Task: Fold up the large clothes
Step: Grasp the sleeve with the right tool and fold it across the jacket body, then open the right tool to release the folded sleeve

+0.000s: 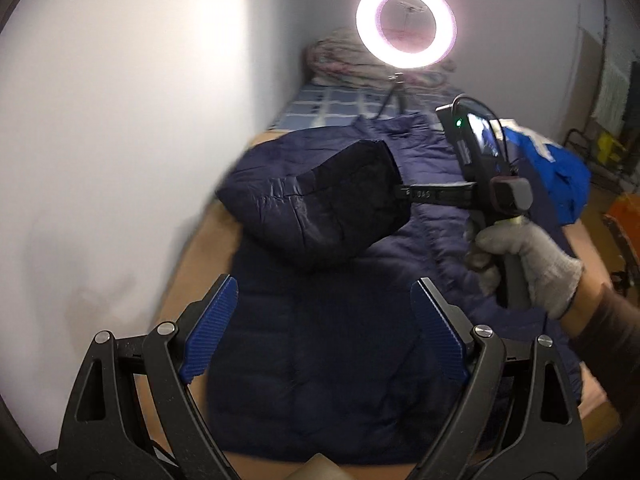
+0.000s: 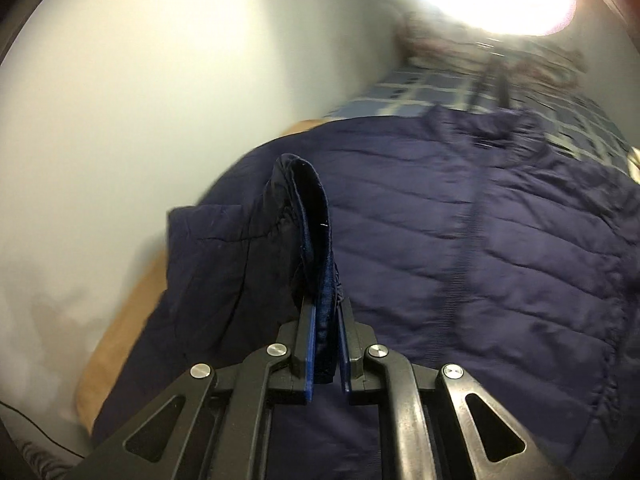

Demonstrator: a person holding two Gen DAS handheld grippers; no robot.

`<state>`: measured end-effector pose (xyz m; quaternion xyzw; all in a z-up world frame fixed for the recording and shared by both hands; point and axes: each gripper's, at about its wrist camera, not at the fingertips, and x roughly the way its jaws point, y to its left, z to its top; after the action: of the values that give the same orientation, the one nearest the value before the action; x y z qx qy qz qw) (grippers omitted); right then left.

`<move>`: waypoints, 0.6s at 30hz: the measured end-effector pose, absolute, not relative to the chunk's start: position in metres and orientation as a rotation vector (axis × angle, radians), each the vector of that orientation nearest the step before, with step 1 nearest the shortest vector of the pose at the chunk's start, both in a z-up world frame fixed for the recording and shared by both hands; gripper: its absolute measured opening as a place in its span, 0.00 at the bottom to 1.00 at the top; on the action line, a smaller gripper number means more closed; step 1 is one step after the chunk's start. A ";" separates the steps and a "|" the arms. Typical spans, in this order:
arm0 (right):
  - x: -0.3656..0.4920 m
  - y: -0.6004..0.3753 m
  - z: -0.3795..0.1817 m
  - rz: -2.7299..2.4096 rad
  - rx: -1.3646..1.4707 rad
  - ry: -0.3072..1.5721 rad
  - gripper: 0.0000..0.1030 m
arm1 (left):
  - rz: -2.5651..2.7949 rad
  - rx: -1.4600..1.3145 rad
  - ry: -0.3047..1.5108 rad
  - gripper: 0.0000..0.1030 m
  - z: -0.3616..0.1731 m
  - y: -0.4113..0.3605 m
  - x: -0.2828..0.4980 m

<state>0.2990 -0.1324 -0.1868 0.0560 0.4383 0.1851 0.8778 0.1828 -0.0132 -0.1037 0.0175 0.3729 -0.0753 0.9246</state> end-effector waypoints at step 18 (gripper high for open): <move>0.361 -0.293 -0.231 -0.072 0.158 0.895 0.07 | -0.109 0.060 0.770 0.88 -0.134 -0.035 0.206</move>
<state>0.3606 -0.2927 -0.2305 0.0765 0.4320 -0.0347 0.8980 0.2058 -0.0348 -0.1339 0.0293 0.3752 -0.0530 0.9250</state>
